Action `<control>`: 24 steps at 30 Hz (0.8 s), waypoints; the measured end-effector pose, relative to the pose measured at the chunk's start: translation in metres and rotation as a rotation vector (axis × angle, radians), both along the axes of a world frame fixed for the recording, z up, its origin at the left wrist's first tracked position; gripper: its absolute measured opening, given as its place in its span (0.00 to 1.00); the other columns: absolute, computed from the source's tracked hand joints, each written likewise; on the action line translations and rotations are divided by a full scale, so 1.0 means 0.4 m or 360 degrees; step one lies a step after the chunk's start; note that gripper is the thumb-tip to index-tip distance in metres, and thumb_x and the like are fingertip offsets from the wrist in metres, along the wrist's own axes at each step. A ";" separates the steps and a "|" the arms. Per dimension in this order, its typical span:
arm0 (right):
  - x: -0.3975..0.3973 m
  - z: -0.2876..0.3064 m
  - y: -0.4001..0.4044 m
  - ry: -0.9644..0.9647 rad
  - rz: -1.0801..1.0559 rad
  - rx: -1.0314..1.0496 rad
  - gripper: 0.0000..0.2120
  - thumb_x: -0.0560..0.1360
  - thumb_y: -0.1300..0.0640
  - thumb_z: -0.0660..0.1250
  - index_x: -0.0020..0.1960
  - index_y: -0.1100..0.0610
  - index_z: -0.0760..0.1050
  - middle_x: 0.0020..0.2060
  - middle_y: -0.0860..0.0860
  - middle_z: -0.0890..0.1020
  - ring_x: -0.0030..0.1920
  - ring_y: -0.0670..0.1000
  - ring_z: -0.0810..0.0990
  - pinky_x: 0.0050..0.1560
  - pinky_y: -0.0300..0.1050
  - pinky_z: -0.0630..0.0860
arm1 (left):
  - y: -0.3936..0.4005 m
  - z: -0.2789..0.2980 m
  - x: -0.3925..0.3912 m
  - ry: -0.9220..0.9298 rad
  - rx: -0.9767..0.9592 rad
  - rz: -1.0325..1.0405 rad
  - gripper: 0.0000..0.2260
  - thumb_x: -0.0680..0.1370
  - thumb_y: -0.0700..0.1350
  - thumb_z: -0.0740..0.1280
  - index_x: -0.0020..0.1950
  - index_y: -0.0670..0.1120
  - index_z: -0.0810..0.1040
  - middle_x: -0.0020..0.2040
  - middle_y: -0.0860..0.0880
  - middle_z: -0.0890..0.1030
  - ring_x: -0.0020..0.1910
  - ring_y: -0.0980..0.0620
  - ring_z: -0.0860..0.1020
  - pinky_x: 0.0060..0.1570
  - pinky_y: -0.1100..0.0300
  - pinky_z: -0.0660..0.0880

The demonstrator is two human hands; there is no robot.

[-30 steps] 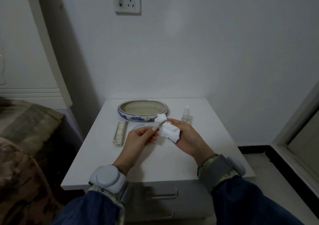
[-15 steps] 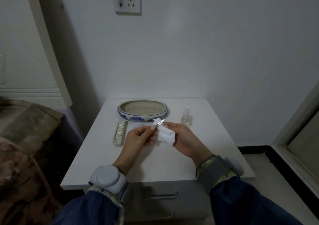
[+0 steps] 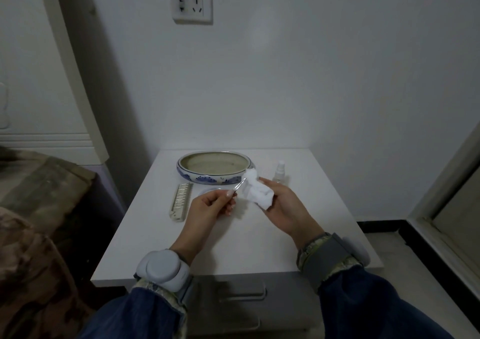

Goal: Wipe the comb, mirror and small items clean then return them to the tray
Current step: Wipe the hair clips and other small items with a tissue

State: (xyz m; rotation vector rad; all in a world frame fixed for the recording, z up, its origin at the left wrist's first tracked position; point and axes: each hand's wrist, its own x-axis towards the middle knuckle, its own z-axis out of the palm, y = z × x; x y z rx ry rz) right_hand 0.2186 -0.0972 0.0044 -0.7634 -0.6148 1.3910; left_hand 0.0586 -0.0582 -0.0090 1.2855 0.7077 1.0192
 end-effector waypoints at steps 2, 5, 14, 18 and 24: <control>-0.014 -0.014 0.001 -0.0157 0.0107 -0.0083 0.16 0.71 0.63 0.59 0.57 0.69 0.75 0.55 0.64 0.78 0.51 0.55 0.78 0.56 0.43 0.74 | -0.002 0.001 0.000 0.0010 0.0018 0.0001 0.07 0.76 0.40 0.66 0.40 0.43 0.82 0.33 0.50 0.80 0.33 0.57 0.74 0.36 0.68 0.73; -0.026 -0.017 -0.001 -0.0257 0.0202 -0.0098 0.17 0.74 0.62 0.59 0.59 0.70 0.72 0.54 0.63 0.77 0.51 0.56 0.76 0.57 0.44 0.74 | -0.003 -0.002 -0.002 0.0094 0.0077 0.0018 0.08 0.76 0.41 0.66 0.39 0.40 0.81 0.31 0.50 0.78 0.31 0.57 0.73 0.35 0.68 0.71; -0.017 0.001 -0.004 -0.0128 0.0157 -0.0013 0.16 0.70 0.61 0.61 0.55 0.66 0.75 0.46 0.56 0.82 0.45 0.50 0.81 0.48 0.38 0.77 | 0.002 -0.009 0.008 0.0208 0.0027 0.0055 0.08 0.77 0.41 0.66 0.41 0.39 0.81 0.29 0.54 0.77 0.28 0.59 0.72 0.33 0.69 0.70; -0.014 0.005 -0.001 -0.0188 -0.0100 0.0063 0.15 0.73 0.63 0.61 0.58 0.65 0.74 0.48 0.57 0.79 0.48 0.51 0.77 0.48 0.37 0.75 | 0.001 -0.007 0.003 0.0181 -0.0003 0.0051 0.07 0.76 0.42 0.67 0.39 0.43 0.82 0.29 0.53 0.78 0.29 0.59 0.72 0.32 0.69 0.70; -0.041 0.003 -0.017 -0.1743 -0.0876 0.0371 0.09 0.76 0.64 0.64 0.54 0.58 0.79 0.42 0.47 0.78 0.42 0.39 0.75 0.44 0.27 0.69 | 0.004 -0.010 0.000 0.0218 -0.0011 0.0112 0.09 0.75 0.43 0.68 0.38 0.41 0.81 0.29 0.52 0.78 0.30 0.57 0.73 0.34 0.67 0.71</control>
